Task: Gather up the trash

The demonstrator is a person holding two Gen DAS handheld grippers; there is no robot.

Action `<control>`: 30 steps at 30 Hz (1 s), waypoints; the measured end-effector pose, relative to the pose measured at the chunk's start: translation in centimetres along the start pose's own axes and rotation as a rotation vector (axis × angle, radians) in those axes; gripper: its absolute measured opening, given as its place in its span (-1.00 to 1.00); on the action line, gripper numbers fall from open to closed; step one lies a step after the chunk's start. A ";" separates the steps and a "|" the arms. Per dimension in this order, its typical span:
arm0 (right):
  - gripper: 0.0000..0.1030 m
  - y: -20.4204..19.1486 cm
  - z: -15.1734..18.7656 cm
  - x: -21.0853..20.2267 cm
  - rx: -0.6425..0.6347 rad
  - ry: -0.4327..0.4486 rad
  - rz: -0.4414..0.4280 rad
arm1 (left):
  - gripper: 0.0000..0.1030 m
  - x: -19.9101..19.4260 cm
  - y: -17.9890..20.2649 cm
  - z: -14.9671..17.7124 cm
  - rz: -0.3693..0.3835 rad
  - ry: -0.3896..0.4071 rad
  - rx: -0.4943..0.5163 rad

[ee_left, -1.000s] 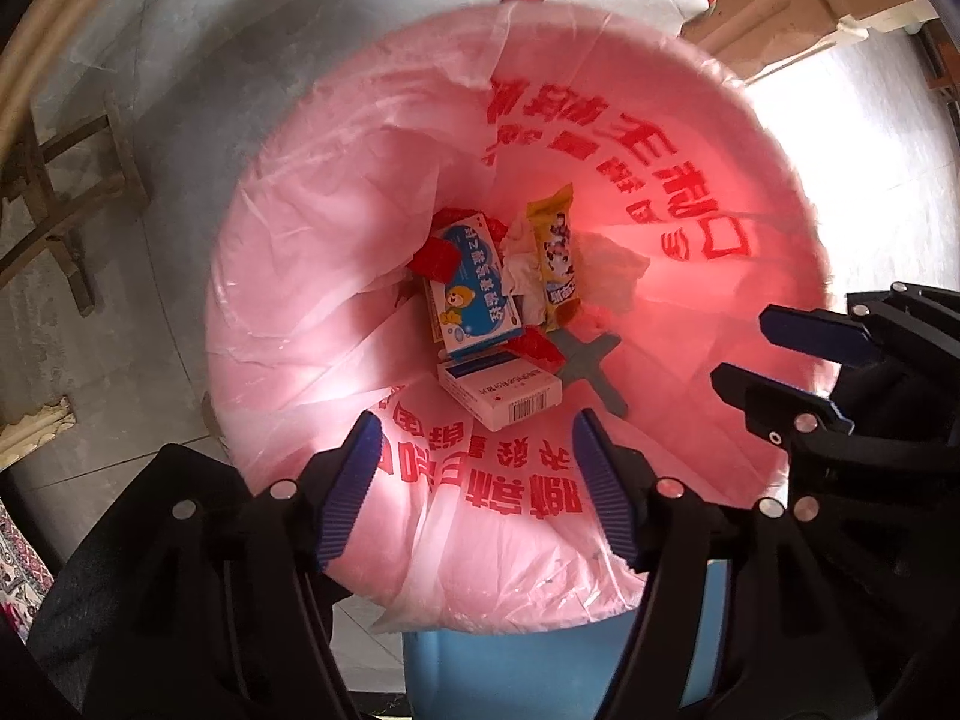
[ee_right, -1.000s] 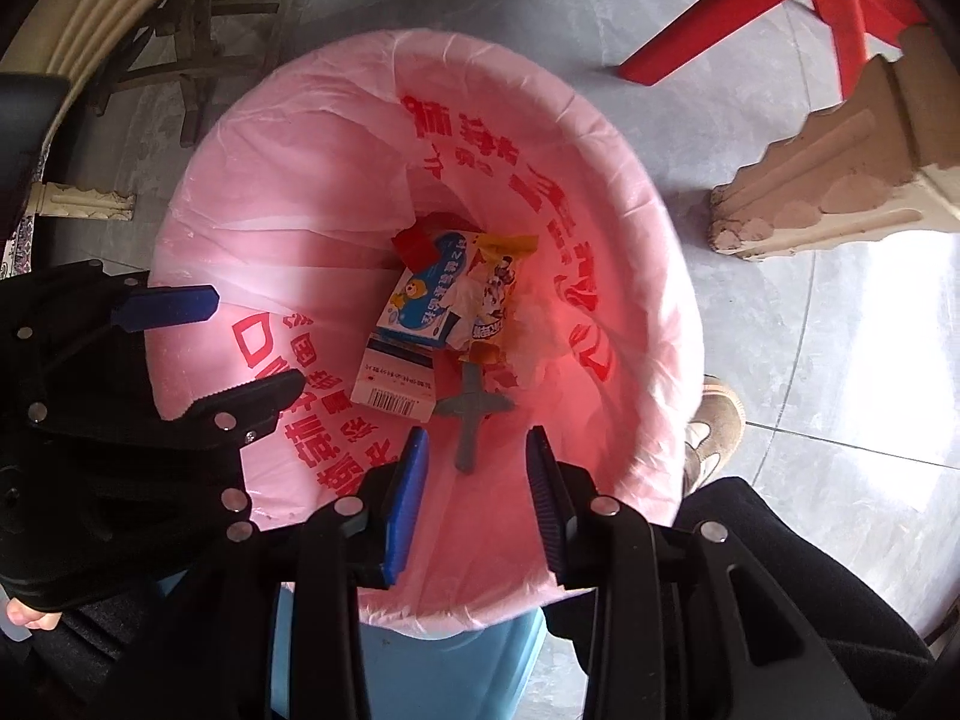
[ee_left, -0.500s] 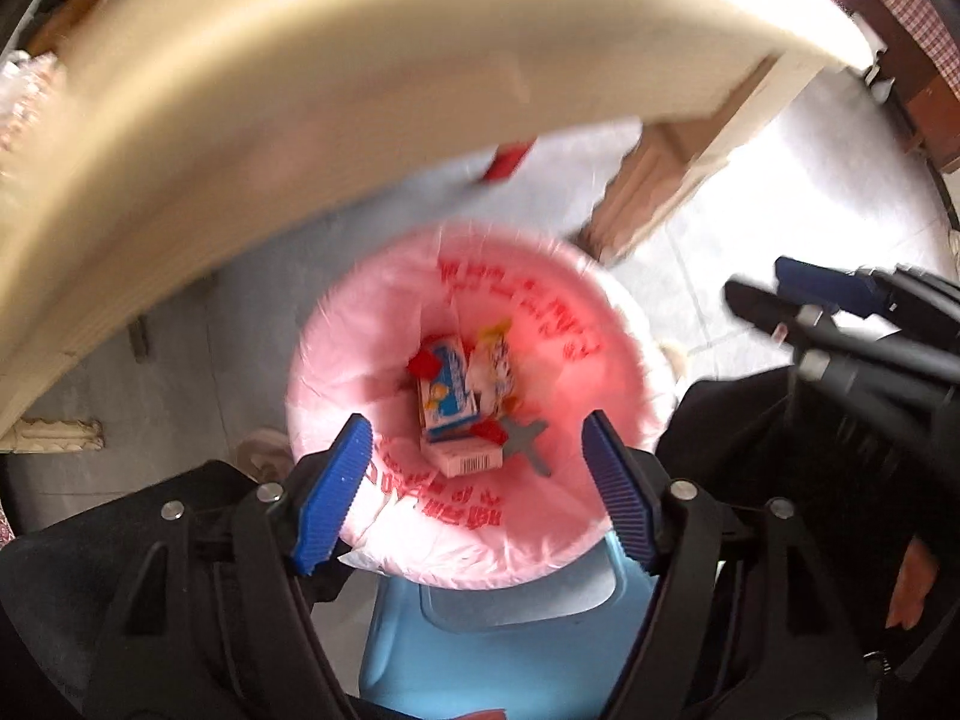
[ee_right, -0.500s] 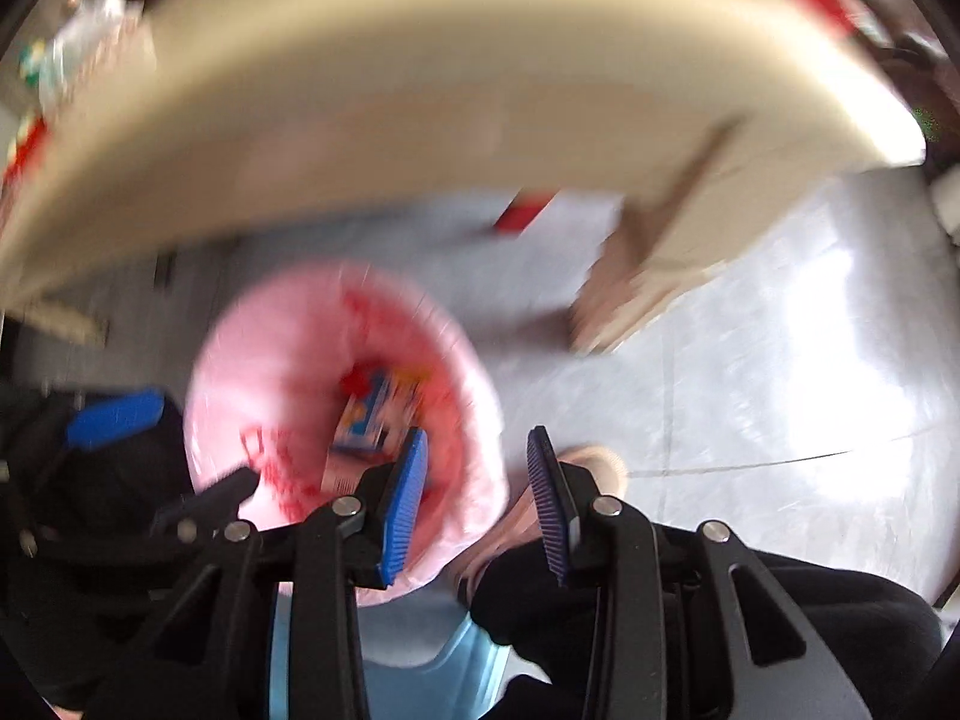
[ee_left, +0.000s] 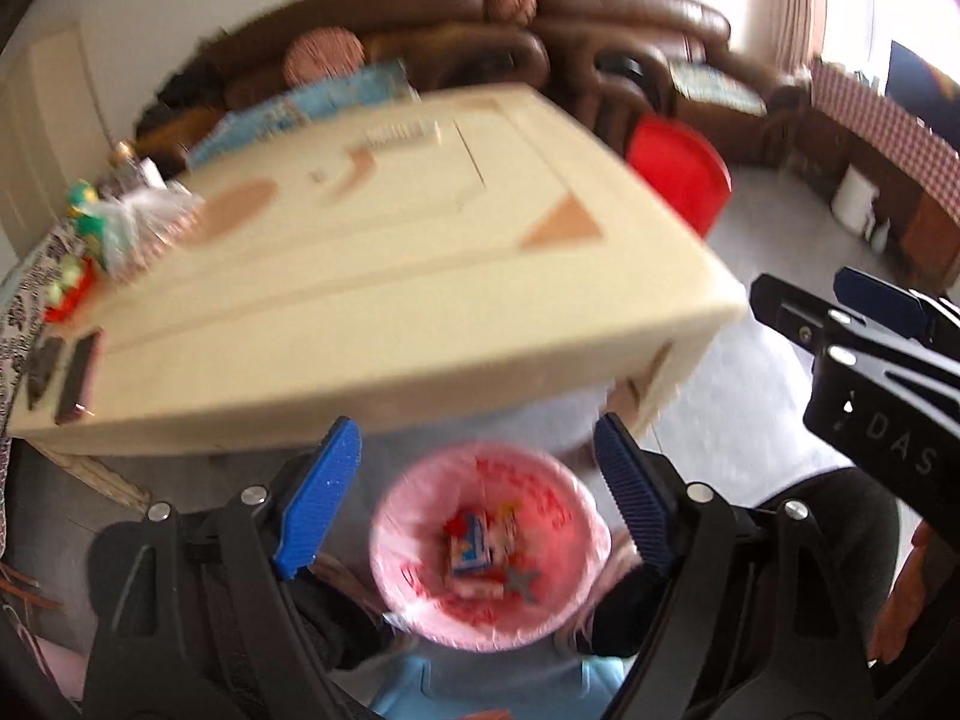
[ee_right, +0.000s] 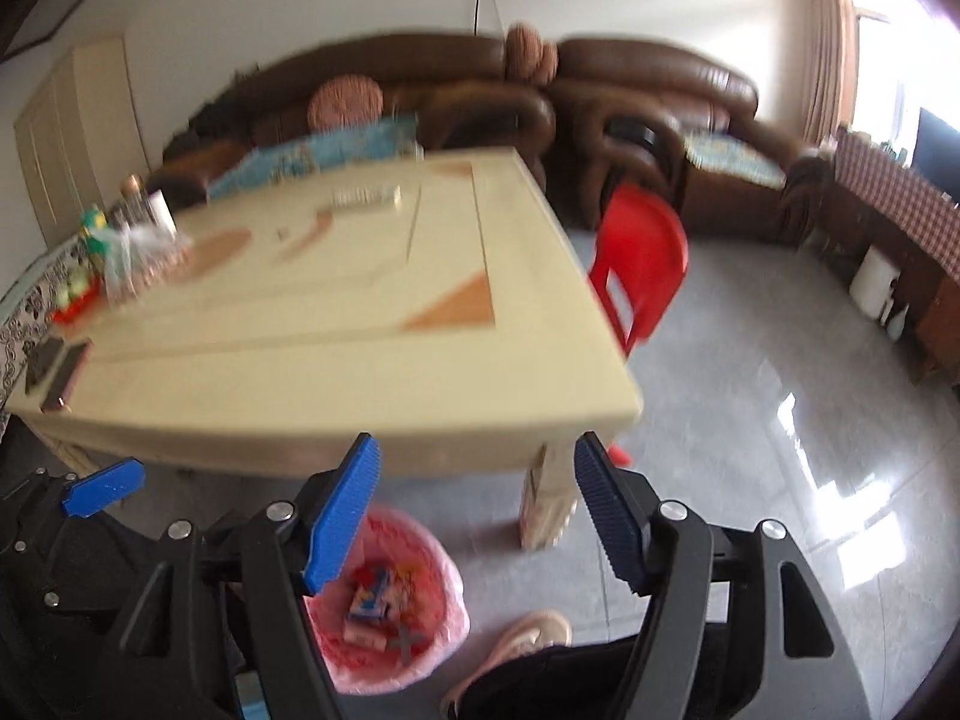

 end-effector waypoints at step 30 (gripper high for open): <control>0.61 -0.6 -3.8 -11.9 0.007 0.226 0.050 | 0.65 -9.8 -0.7 -3.3 -0.088 0.238 -0.050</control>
Point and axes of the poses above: each gripper's, at about its wrist camera, not at the fingertips, and x roughly the way its jaws point, y to its right, z to its underside, the point moved 9 cm from there along x, roughly the way its jaws point, and after that the axes turned 13 degrees about z, right-handed, at the moved point
